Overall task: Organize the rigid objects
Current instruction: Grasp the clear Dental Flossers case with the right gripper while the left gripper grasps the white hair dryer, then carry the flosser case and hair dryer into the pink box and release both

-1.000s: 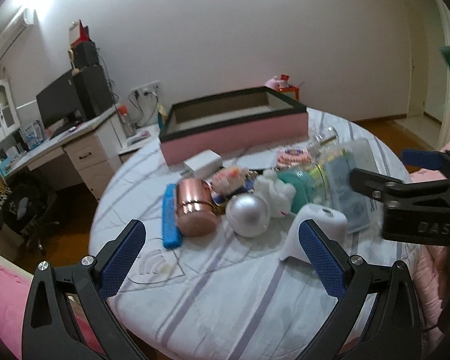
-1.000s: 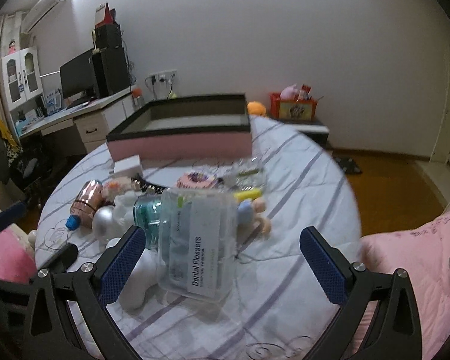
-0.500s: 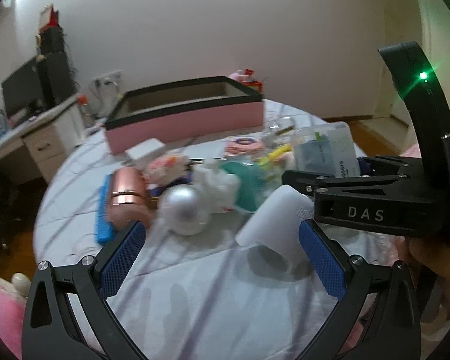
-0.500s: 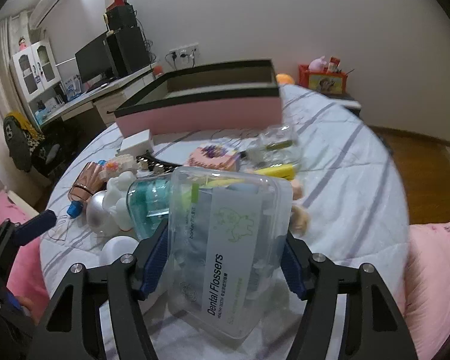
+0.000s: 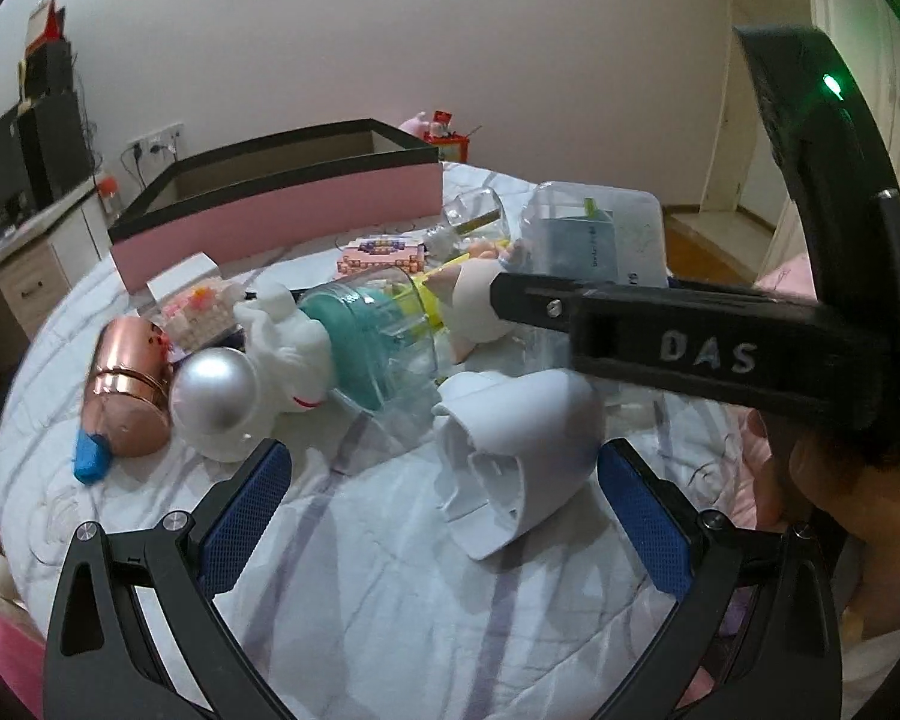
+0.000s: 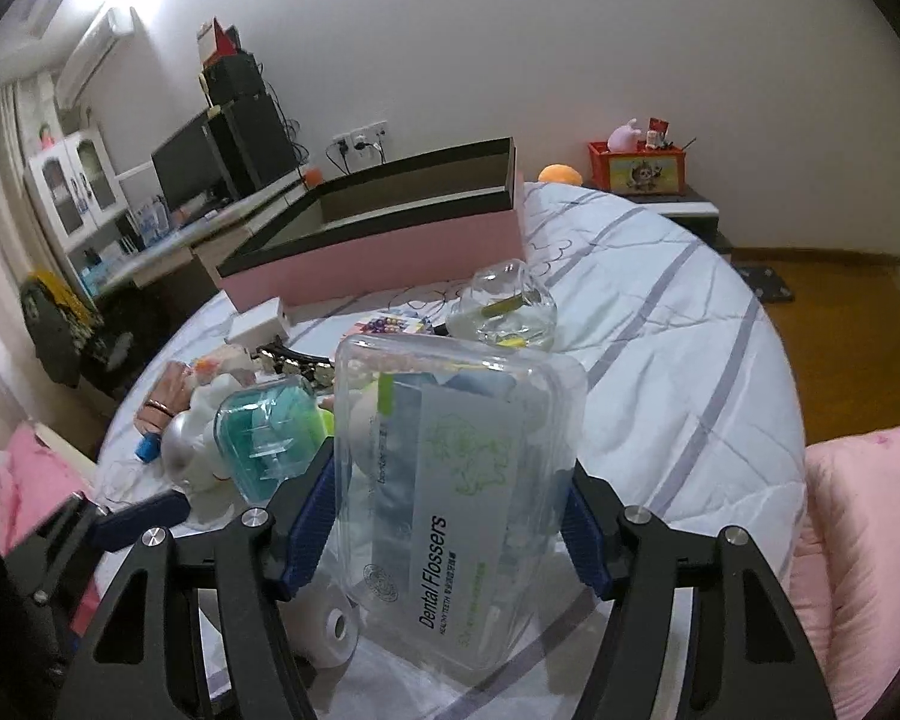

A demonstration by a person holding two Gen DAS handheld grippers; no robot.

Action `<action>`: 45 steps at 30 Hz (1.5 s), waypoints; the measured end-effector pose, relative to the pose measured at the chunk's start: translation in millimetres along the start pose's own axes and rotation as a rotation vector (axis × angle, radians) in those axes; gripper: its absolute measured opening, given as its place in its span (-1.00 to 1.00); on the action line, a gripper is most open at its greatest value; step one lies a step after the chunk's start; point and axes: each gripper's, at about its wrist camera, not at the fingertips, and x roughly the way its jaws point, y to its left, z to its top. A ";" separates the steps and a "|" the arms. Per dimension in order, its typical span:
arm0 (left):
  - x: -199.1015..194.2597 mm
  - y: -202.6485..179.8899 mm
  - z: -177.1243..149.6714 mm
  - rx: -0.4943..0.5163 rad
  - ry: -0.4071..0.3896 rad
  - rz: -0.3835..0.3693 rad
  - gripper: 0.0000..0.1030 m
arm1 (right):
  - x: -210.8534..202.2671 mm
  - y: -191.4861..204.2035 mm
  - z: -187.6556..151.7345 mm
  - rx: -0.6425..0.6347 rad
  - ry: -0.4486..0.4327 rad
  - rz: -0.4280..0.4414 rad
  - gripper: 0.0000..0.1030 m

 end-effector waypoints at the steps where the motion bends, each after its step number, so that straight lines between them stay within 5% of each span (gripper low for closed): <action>1: 2.0 -0.1 1.3 -0.036 0.004 -0.029 1.00 | -1.4 -2.9 -0.4 0.010 -0.002 0.005 0.30; 8: 24.8 -4.0 4.8 -0.064 0.037 0.072 0.96 | -12.3 -30.5 -3.4 0.058 -0.015 0.020 0.30; 13: 27.2 -15.5 5.3 -0.003 0.044 0.062 0.13 | -12.5 -32.8 -6.4 0.062 -0.020 0.033 0.30; 22: 6.9 -7.0 8.2 -0.005 0.017 0.019 0.12 | -19.4 -14.8 0.8 0.000 -0.050 0.039 0.30; 33: -24.6 27.9 51.8 -0.013 -0.105 0.033 0.12 | -17.8 14.5 36.8 -0.071 -0.084 0.070 0.30; 38: -18.8 63.8 85.1 -0.034 -0.136 0.005 0.12 | -2.8 29.8 70.7 -0.119 -0.083 0.097 0.30; 45: 23.4 132.0 156.7 -0.015 -0.102 0.115 0.12 | 46.3 46.3 133.2 -0.179 -0.046 0.097 0.30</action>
